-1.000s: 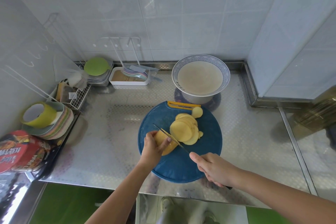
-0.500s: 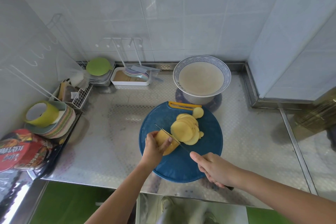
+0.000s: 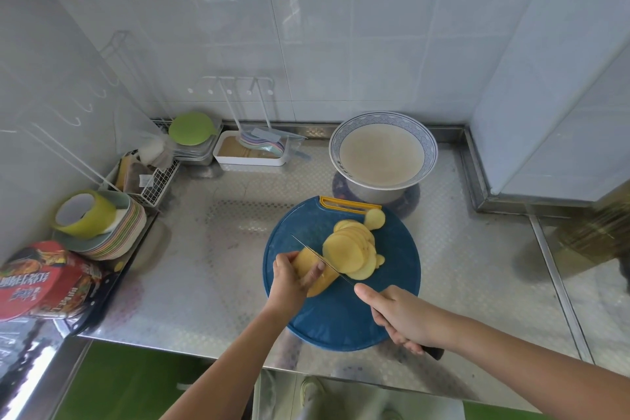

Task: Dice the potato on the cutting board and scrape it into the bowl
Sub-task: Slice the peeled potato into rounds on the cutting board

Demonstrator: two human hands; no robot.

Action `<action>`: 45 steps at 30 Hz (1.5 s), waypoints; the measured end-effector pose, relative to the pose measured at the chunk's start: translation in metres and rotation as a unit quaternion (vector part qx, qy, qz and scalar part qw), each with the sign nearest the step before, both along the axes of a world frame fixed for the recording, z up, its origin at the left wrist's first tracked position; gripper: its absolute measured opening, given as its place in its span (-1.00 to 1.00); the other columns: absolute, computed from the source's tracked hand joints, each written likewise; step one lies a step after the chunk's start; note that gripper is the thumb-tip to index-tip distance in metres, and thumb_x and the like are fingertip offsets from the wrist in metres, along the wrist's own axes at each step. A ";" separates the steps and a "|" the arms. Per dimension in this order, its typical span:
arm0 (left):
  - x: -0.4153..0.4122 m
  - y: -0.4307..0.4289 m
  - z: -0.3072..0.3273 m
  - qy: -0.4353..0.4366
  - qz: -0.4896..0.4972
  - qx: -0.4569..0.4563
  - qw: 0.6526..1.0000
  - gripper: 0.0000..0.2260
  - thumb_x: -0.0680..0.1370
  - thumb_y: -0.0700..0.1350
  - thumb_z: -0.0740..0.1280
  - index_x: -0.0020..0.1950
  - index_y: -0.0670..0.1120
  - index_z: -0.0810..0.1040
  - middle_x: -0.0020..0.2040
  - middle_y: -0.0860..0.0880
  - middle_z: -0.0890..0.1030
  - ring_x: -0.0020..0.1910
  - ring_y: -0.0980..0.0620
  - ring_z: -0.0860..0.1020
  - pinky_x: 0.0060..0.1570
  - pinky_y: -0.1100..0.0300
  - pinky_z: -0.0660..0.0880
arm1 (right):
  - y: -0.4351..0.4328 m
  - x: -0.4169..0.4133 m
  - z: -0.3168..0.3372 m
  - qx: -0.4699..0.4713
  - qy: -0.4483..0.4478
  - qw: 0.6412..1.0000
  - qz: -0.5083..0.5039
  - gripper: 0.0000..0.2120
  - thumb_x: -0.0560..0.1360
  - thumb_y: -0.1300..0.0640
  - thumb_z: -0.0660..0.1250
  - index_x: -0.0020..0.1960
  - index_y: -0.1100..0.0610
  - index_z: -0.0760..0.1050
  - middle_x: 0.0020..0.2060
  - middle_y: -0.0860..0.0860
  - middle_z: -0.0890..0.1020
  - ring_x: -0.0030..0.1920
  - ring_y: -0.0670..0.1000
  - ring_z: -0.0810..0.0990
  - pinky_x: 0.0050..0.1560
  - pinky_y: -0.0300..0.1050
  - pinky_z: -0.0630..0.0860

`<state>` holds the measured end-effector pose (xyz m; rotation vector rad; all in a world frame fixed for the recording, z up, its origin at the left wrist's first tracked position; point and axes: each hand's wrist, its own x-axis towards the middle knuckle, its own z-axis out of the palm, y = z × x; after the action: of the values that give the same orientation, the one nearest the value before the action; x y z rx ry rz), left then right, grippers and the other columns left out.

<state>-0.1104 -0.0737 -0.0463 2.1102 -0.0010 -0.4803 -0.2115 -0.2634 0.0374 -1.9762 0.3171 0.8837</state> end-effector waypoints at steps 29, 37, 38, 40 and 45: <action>-0.006 0.000 -0.002 -0.009 0.001 -0.007 1.000 -0.40 0.41 0.12 0.41 0.26 -0.19 0.27 0.21 -0.07 0.33 0.18 0.02 0.38 0.16 0.21 0.39 | 0.011 0.020 -0.014 0.006 0.051 0.998 -0.030 -0.40 0.53 -0.45 -0.04 -0.35 0.05 0.13 -0.57 0.02 0.21 -0.61 -0.02 0.18 -0.55 -0.23 0.26; -0.007 0.001 -0.003 -0.026 -0.006 0.018 0.999 -0.44 0.46 0.00 0.44 0.29 -0.22 0.26 0.22 -0.07 0.33 0.16 0.05 0.39 0.11 0.30 0.39 | 0.014 0.018 -0.018 0.017 0.049 0.998 -0.040 -0.38 0.52 -0.47 -0.04 -0.37 0.06 0.16 -0.56 0.04 0.26 -0.62 -0.03 0.24 -0.57 -0.24 0.30; -0.006 0.003 -0.005 -0.025 -0.007 0.017 1.000 -0.46 0.47 -0.04 0.44 0.29 -0.22 0.26 0.22 -0.07 0.33 0.14 0.08 0.40 0.07 0.35 0.39 | 0.012 0.014 -0.018 0.017 0.053 0.998 -0.039 -0.38 0.52 -0.47 -0.05 -0.36 0.06 0.17 -0.56 0.04 0.27 -0.62 -0.03 0.24 -0.57 -0.24 0.30; -0.006 0.004 -0.004 -0.013 -0.012 0.009 1.000 -0.54 0.49 -0.15 0.43 0.25 -0.19 0.25 0.21 -0.05 0.31 0.07 0.19 0.46 0.00 0.45 0.42 | 0.007 0.006 -0.018 0.015 0.063 0.997 -0.036 -0.38 0.53 -0.46 -0.06 -0.34 0.08 0.19 -0.58 0.03 0.29 -0.63 -0.03 0.25 -0.56 -0.23 0.32; -0.008 0.004 -0.005 -0.014 -0.003 0.002 1.000 -0.41 0.38 0.06 0.52 0.22 -0.08 0.26 0.24 -0.09 0.34 0.17 0.00 0.46 0.19 0.15 0.48 | 0.002 -0.005 -0.021 0.005 0.049 0.998 -0.028 -0.39 0.53 -0.44 -0.09 -0.32 0.09 0.20 -0.60 0.02 0.29 -0.64 -0.04 0.24 -0.56 -0.23 0.32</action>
<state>-0.1187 -0.0697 -0.0508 2.1208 -0.0237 -0.4546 -0.2167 -0.2619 0.0168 -1.9096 0.4211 0.9471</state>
